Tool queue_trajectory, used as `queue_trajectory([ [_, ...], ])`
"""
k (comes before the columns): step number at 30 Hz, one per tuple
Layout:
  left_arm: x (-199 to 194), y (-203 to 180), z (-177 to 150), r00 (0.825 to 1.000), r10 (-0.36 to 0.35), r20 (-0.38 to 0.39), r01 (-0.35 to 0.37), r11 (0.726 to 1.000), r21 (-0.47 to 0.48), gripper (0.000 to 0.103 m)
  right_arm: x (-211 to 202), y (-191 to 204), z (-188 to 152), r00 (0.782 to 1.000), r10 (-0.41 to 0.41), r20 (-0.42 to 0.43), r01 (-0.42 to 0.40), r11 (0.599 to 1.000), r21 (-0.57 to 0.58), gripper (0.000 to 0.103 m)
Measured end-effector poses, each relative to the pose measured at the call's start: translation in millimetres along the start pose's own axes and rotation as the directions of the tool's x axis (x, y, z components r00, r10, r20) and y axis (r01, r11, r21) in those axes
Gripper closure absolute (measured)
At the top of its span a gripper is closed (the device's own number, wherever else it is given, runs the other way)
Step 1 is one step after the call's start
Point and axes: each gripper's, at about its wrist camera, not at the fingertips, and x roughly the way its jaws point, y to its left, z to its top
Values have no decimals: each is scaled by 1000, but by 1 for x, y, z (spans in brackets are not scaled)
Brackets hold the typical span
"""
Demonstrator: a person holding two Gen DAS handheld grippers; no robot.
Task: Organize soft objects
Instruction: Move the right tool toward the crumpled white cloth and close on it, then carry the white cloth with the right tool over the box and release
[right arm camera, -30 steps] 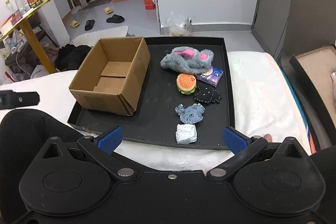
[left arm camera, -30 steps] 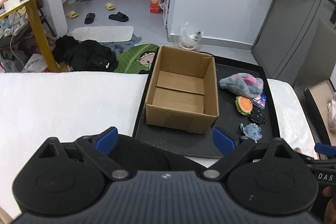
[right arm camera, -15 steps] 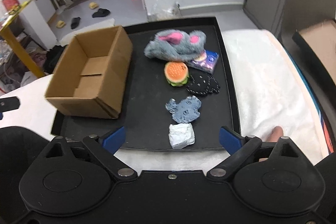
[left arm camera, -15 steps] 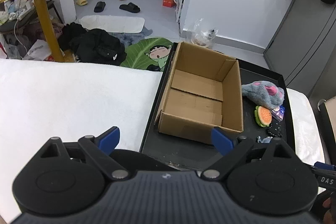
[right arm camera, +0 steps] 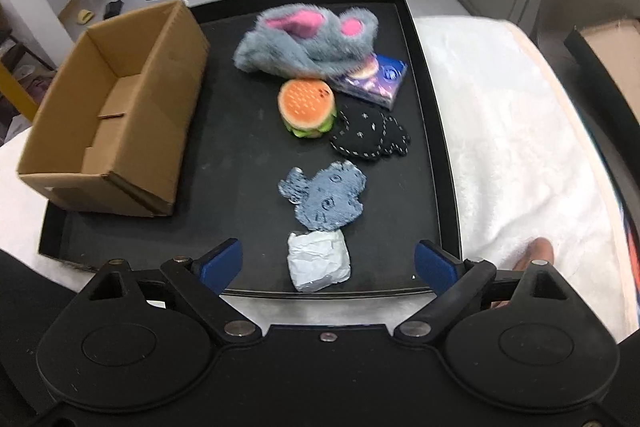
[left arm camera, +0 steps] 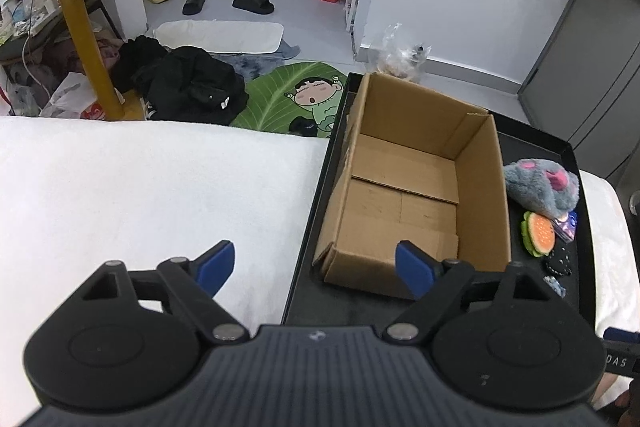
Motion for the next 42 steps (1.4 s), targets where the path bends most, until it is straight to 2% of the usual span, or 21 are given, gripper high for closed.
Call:
queue_trajectory([
  [7, 18, 2, 12, 1000, -14, -3, 14, 1000, -27, 22, 23, 0, 2, 1000, -12, -28, 13, 1000, 16, 14],
  [11, 31, 1, 20, 999, -24, -22, 23, 999, -43, 28, 35, 3, 5, 999, -17, -48, 17, 1000, 13, 16],
  [15, 44, -4, 24, 999, -10, -48, 9, 1000, -24, 30, 43, 6, 5, 998, -21, -64, 22, 1000, 6, 16],
  [21, 59, -11, 24, 995, 15, -95, -14, 1000, 6, 37, 53, 11, 4, 996, -44, -78, 44, 999, -10, 28],
  [24, 65, -10, 23, 992, 34, -125, -34, 999, 3, 49, 59, 10, 4, 994, -45, -100, 45, 999, -3, 35],
  [26, 67, -10, 22, 989, 48, -143, -46, 999, 15, 61, 63, 9, 2, 992, -35, -119, 35, 999, 2, 51],
  [27, 68, -11, 21, 987, 50, -153, -47, 999, 19, 73, 65, 8, 1, 991, -29, -127, 31, 999, 9, 57],
  [28, 69, -10, 21, 986, 43, -162, -41, 999, 17, 81, 66, 7, 0, 990, -22, -137, 25, 1000, 19, 59],
  [31, 68, -11, 20, 984, 49, -174, -45, 999, 29, 93, 65, 5, -1, 992, -2, -126, 6, 999, 35, 59],
  [34, 64, -14, 18, 983, 82, -163, -75, 996, 51, 93, 59, 2, -2, 995, 15, -103, -9, 998, 55, 59],
  [42, 46, -17, 10, 987, 59, -152, -47, 996, 81, 94, 42, -3, 3, 995, 81, -57, -74, 991, 115, 60],
])
